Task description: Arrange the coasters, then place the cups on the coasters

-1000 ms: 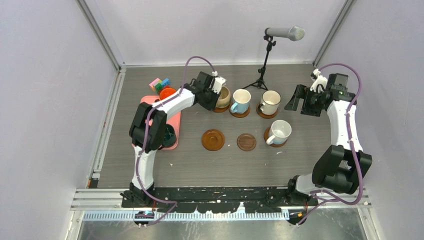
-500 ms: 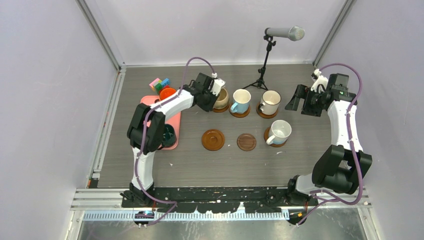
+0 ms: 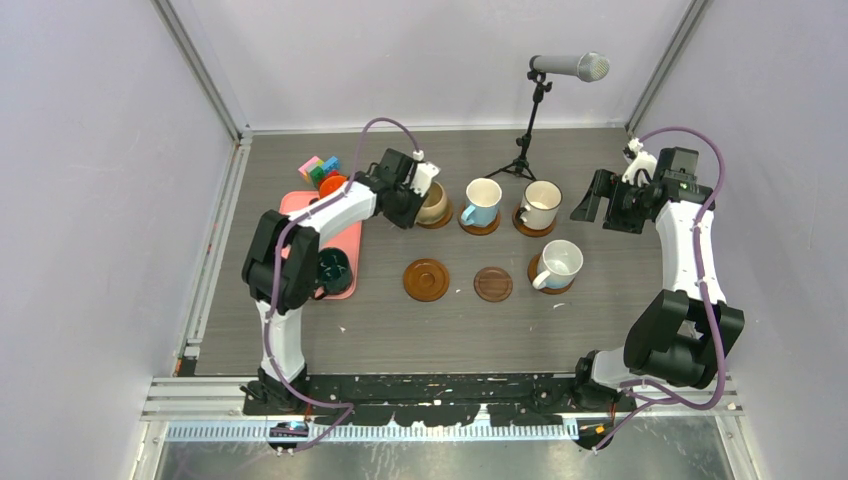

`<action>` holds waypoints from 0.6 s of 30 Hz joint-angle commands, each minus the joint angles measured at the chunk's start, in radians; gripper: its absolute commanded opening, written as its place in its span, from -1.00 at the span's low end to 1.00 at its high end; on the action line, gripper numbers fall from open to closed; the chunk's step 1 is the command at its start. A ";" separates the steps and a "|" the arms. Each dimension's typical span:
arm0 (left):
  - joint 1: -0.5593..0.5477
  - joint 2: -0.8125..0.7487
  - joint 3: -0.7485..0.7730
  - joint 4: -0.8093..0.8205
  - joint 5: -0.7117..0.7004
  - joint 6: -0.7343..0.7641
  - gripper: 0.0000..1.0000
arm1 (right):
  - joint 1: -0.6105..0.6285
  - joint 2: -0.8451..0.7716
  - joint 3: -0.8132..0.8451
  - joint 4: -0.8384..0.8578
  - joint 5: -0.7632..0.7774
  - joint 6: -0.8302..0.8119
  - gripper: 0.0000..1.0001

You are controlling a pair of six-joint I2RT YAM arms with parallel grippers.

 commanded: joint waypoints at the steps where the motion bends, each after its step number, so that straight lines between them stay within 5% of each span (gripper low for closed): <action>1: 0.030 -0.044 -0.045 -0.104 -0.014 0.033 -1.00 | -0.004 -0.040 0.012 0.008 -0.011 -0.009 0.79; 18: 0.036 -0.038 -0.046 -0.056 0.053 -0.001 -1.00 | -0.004 -0.041 0.010 0.007 -0.012 -0.007 0.79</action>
